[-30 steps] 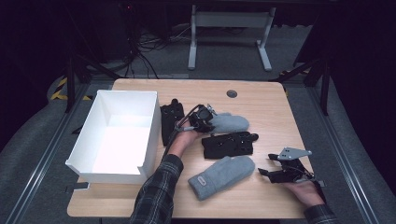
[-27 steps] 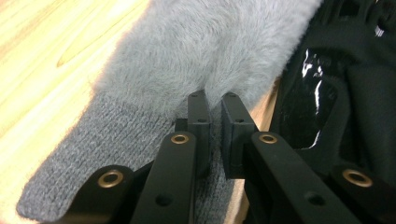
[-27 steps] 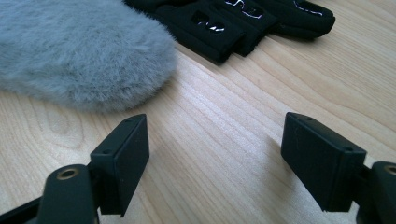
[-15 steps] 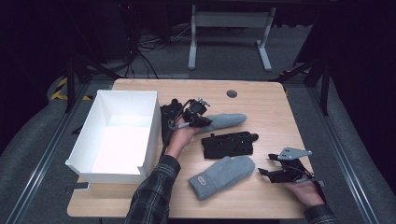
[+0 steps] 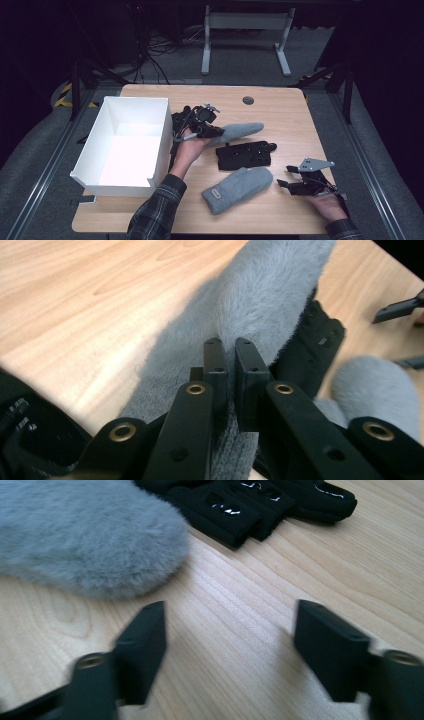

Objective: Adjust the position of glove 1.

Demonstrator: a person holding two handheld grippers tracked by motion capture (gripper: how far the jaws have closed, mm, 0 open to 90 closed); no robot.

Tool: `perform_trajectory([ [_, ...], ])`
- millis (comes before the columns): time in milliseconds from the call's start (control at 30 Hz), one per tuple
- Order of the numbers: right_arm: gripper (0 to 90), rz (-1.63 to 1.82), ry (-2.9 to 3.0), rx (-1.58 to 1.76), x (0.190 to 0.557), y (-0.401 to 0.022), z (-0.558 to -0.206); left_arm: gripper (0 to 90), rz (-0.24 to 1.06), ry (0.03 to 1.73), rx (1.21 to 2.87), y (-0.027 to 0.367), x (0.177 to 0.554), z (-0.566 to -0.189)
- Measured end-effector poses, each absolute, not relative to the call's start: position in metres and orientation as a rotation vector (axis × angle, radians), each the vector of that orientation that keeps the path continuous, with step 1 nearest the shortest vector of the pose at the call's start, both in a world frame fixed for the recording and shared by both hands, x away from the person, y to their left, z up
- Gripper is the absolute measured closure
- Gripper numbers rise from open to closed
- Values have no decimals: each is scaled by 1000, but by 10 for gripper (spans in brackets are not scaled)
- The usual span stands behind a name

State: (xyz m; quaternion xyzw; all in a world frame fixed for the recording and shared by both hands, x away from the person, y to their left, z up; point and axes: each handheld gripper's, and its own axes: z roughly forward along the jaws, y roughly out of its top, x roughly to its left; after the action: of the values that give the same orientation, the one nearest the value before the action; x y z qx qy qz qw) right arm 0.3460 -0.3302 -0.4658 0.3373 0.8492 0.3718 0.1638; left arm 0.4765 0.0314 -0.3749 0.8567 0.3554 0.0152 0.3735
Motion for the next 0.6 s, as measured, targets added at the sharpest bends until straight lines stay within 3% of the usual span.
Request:
perform_trajectory([
  [67, 461, 1060, 2424, 958, 345, -330, -464, 865, 31, 915, 2190, 32, 473, -373],
  [167, 692, 1110, 2460, 938, 341, -323, -453, 865, 18, 916, 2173, 34, 462, -370],
  [200, 692, 1110, 2460, 938, 341, -323, -453, 865, 18, 916, 2173, 34, 462, -370],
  [233, 789, 1137, 2489, 904, 337, -317, -449, 866, 1, 920, 2163, 36, 456, -369],
  [267, 789, 1137, 2489, 904, 337, -317, -449, 865, 1, 920, 2163, 36, 456, -369],
  [333, 900, 1175, 2534, 830, 329, -304, -445, 866, -8, 922, 2157, 37, 447, -368],
  [600, 900, 1266, 2659, 685, 317, -269, -443, 866, -36, 903, 2145, 39, 424, -369],
])
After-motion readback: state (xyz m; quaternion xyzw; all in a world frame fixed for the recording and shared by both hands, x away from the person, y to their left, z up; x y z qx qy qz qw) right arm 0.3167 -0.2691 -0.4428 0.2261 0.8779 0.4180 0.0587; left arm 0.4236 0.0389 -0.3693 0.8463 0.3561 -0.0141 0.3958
